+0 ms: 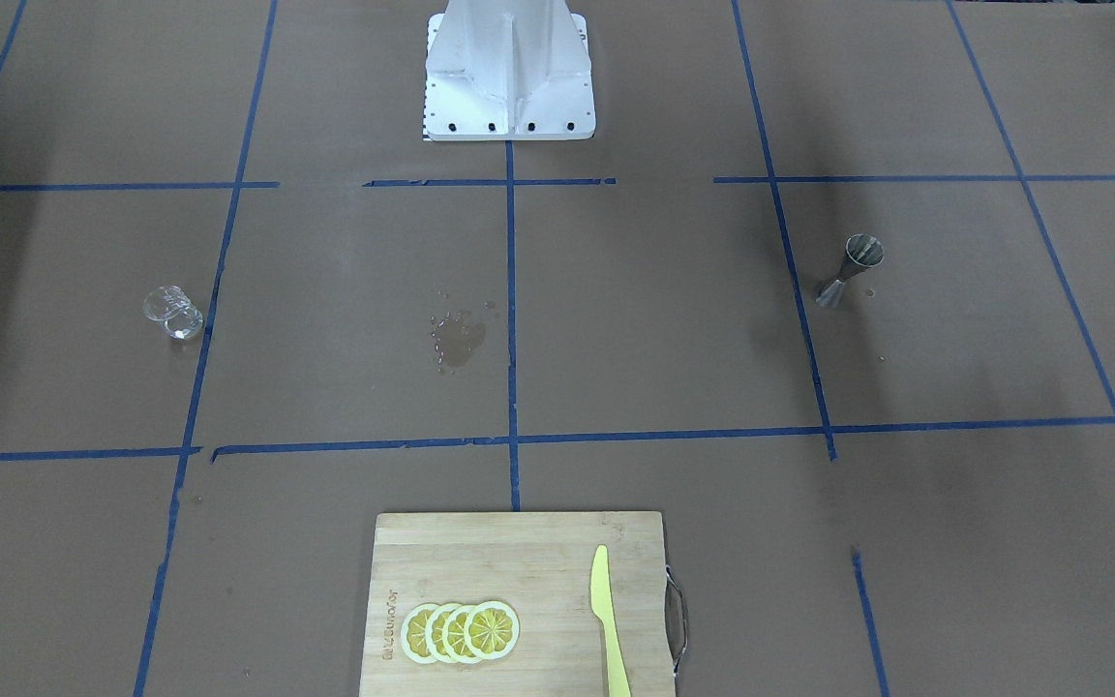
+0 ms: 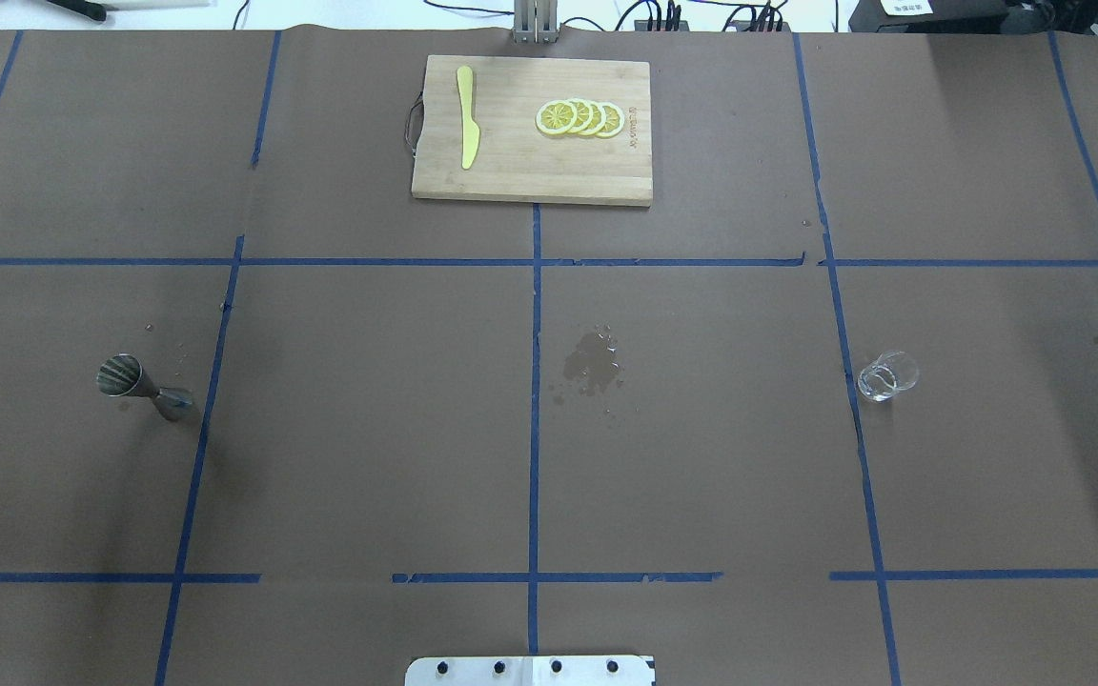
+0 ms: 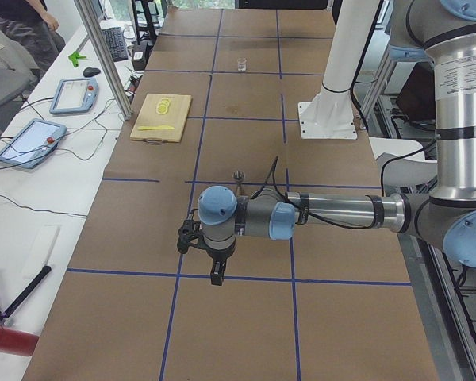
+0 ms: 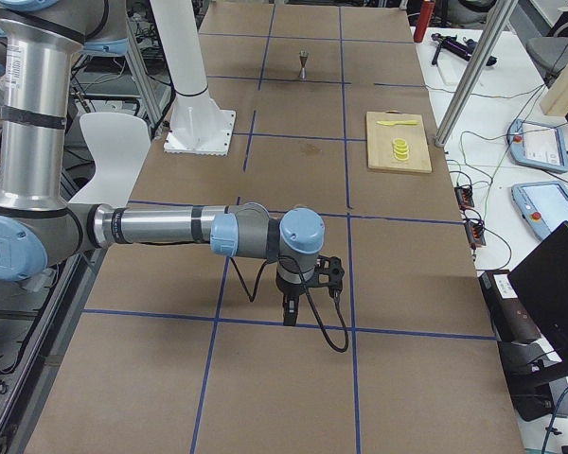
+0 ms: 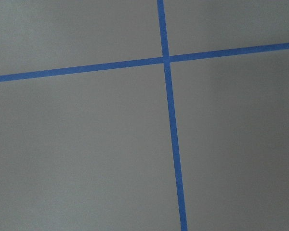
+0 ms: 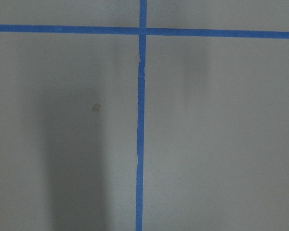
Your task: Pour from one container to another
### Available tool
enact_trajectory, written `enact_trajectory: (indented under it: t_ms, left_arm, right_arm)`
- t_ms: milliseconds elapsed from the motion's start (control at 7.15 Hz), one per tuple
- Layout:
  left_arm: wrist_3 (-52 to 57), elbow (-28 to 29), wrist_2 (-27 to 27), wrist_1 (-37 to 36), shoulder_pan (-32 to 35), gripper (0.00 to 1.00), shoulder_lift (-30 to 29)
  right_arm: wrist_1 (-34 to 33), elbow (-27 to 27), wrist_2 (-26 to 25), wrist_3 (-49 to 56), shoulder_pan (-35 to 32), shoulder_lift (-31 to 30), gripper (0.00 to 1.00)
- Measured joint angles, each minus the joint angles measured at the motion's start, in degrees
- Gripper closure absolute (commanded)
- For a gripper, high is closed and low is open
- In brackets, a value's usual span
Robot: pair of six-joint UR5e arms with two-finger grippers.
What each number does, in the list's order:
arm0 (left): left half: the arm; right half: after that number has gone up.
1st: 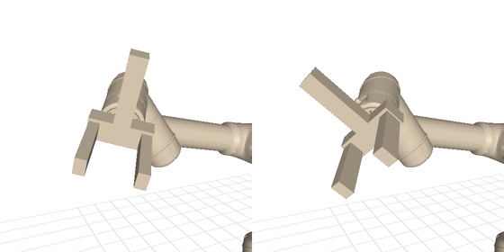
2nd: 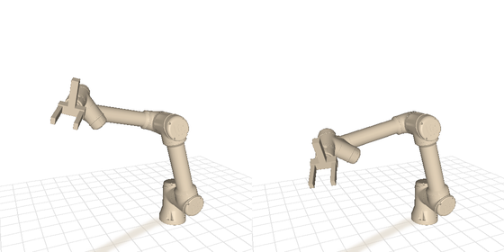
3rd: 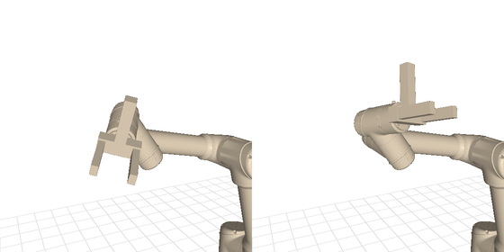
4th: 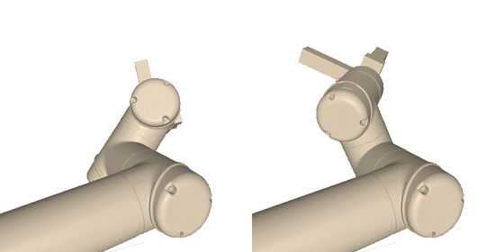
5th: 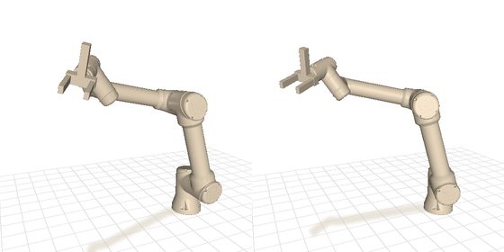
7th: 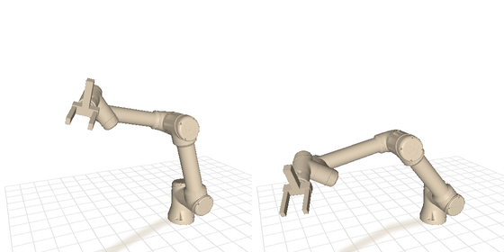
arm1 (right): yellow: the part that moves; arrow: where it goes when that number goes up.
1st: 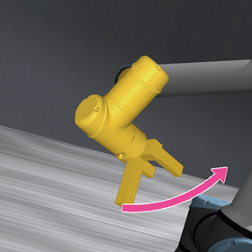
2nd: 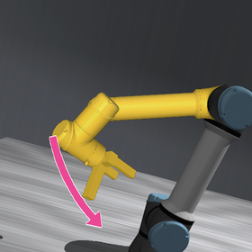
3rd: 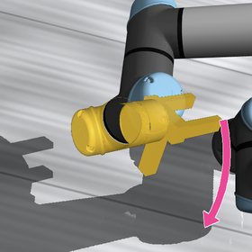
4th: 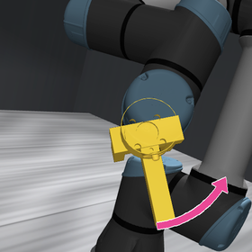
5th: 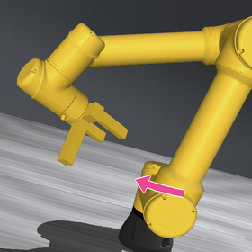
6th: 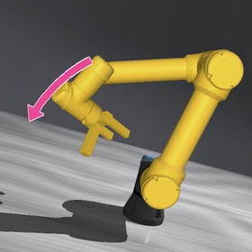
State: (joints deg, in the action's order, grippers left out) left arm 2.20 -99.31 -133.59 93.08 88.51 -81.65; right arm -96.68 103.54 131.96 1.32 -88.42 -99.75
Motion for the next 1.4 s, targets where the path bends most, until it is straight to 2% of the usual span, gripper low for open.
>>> enact_trajectory:
  t_ms: [700,1400]
  left_arm:
    - [-0.2,0.2,0.3,2.2,-0.2,0.0,-0.4]
    - [-0.5,0.7,-0.4,8.6,-0.2,0.0,-1.0]
  right_arm:
    - [0.0,0.2,0.6,-0.2,0.3,0.3,0.0]
    - [3.1,2.3,0.4,-1.9,1.0,5.3,0.0]
